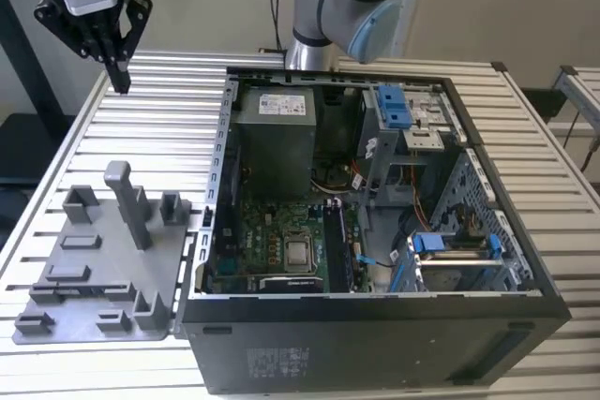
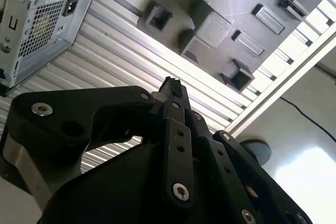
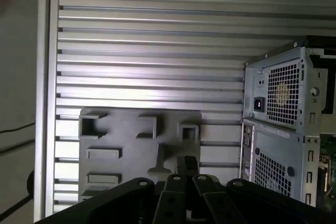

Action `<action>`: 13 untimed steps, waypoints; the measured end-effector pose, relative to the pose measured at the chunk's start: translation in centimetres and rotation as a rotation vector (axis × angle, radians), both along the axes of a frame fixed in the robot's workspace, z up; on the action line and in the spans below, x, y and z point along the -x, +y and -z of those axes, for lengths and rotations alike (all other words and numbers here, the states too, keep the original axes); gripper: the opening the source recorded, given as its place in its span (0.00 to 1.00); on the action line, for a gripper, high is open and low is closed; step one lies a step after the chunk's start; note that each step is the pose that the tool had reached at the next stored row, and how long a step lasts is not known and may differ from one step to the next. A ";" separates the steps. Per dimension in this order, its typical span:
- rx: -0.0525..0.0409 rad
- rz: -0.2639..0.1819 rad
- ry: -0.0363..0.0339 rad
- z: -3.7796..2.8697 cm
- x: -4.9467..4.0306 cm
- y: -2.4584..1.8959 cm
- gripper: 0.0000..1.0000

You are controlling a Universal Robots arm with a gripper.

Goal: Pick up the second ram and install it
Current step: 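Reach for the second ram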

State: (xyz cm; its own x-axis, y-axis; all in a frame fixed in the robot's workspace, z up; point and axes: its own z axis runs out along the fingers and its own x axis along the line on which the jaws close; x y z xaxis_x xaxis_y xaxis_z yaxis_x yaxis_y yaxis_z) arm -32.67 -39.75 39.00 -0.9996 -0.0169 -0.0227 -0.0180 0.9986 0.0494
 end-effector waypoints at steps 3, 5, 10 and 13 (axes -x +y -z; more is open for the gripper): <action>0.0001 -0.002 0.0001 0.01 0.76 0.01 0.11; 0.0000 -0.003 0.0000 0.02 1.25 0.02 0.11; 0.0000 -0.008 0.0001 0.02 2.50 0.04 0.11; 0.0000 -0.010 0.0000 0.03 3.26 0.08 0.11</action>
State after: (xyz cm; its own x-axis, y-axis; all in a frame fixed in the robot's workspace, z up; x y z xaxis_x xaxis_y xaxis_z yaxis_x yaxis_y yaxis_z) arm -35.92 -39.67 38.97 -0.9994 -0.0270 -0.0227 -0.0281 0.9984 0.0495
